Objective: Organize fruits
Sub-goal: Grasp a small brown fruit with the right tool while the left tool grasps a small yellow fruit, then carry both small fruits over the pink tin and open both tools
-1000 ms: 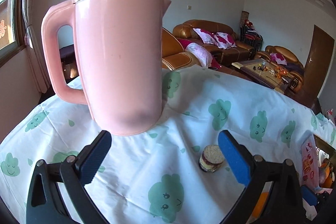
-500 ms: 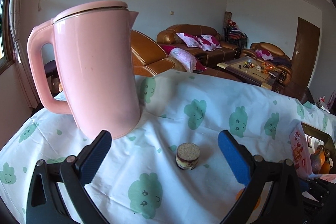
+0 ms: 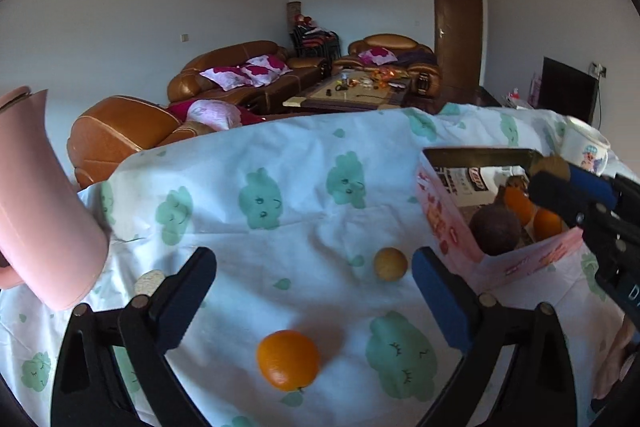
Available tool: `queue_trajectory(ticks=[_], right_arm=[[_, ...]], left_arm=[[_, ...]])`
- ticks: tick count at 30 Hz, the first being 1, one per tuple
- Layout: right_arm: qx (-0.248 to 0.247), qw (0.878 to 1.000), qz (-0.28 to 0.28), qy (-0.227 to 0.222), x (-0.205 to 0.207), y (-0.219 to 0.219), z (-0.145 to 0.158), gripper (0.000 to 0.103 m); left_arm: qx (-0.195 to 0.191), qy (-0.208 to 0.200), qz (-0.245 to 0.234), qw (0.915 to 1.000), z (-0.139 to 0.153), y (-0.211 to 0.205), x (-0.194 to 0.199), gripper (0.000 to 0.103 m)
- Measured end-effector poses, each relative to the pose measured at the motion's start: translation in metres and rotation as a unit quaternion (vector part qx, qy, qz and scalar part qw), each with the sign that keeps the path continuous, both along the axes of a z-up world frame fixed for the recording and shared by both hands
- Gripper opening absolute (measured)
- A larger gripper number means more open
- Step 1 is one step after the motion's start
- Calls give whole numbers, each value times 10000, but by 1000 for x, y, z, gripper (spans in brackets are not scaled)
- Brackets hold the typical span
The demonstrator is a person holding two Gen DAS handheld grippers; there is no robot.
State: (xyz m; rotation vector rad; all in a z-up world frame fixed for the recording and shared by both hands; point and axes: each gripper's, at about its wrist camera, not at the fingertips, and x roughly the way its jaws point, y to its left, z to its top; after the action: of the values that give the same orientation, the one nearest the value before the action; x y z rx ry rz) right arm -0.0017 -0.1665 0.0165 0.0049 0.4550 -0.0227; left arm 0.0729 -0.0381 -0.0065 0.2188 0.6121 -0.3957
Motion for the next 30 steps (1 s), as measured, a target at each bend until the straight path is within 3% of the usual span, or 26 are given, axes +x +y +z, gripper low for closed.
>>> queue_trajectory(ticks=[8,14,16,22,30], right_arm=[[106,9999,-35,90,2,-20,-1,30],[191,9997,106,96,1,-17,-3,30],[219,9996,138,90,1,-17,-3,30],[257,9993,205,169,3,-14,-7,30],[397,9985,238,275,6,-16,-14,30]], left_arm=[[690,597,-306,9954,-26,-43,19,70],[862,863,-401,9917,-40,-60,31,44],[866,873,-457,9914,-40,-63,31,29],[1022,600,-263,9926,-35,-64,23,29],[478,190,508,9974,-17,-32,4,29]])
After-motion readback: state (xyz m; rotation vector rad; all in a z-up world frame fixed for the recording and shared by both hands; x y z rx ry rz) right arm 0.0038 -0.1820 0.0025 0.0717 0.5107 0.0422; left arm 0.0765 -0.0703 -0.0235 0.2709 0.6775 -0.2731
